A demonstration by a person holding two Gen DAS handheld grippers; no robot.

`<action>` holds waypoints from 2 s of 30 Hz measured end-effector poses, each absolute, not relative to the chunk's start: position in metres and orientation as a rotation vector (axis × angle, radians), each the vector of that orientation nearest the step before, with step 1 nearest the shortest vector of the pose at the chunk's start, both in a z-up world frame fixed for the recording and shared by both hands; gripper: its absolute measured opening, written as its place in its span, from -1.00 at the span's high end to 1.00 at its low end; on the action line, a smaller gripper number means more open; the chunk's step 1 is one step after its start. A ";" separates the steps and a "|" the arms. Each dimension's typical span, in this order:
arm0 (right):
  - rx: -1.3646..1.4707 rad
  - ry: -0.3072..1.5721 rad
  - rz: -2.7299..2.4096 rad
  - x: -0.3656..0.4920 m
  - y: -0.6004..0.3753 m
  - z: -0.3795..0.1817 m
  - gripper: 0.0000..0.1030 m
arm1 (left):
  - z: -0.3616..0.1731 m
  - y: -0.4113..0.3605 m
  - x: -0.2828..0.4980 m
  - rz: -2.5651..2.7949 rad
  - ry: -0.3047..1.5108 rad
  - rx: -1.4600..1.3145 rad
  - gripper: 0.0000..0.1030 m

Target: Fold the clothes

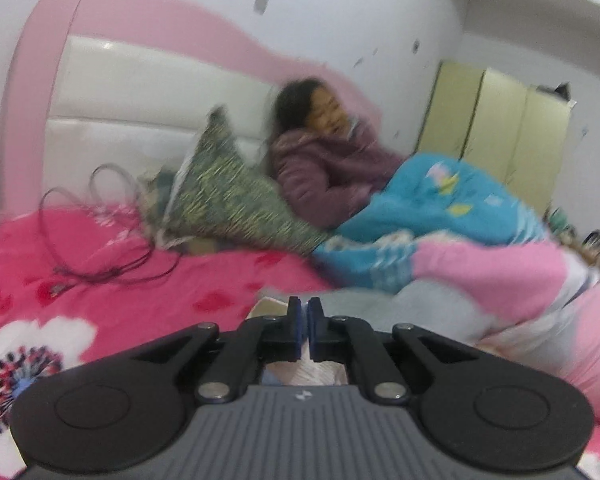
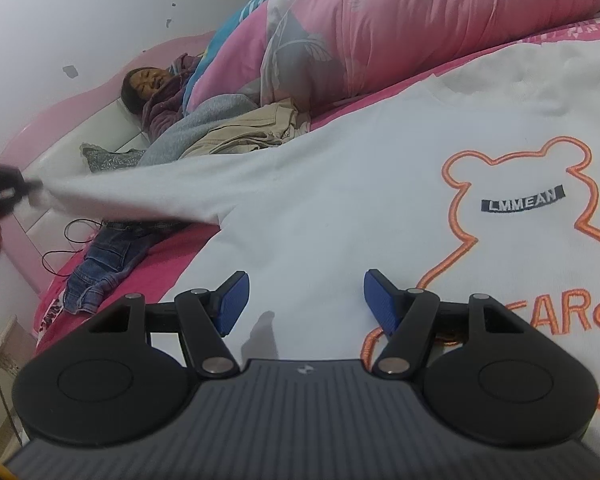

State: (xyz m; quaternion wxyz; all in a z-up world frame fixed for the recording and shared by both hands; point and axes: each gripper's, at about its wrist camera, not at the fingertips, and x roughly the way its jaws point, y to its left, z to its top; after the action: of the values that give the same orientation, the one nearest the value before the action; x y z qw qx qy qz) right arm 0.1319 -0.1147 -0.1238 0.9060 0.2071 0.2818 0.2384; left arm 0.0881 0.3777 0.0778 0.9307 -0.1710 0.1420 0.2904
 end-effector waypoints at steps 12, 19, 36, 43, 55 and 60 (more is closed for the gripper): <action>0.455 0.580 0.503 0.135 -0.118 -0.126 -0.23 | 0.022 0.415 0.093 0.734 0.439 -0.235 0.26; 0.474 0.577 0.510 0.134 -0.121 -0.128 -0.23 | 0.064 0.324 0.070 0.494 0.352 -0.002 0.07; 0.219 0.689 0.315 0.144 -0.185 -0.024 -0.23 | -0.033 0.067 0.195 -0.283 0.634 -0.063 0.08; 0.184 0.754 0.404 0.282 -0.183 -0.004 -0.30 | -0.083 0.089 0.238 -0.176 0.532 -0.268 0.10; -0.117 0.812 0.579 0.468 -0.082 -0.073 -0.49 | -0.110 0.127 0.241 -0.237 0.562 -0.513 0.12; -0.161 0.825 0.677 0.460 -0.067 -0.088 -0.44 | -0.109 0.127 0.241 -0.240 0.562 -0.527 0.12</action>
State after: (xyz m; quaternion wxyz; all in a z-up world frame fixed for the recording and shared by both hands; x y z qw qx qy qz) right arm 0.4600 -0.0665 -0.0884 0.8578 -0.0768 0.3928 0.3225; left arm 0.2410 0.1266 -0.1095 0.9197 -0.2562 0.2734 -0.1170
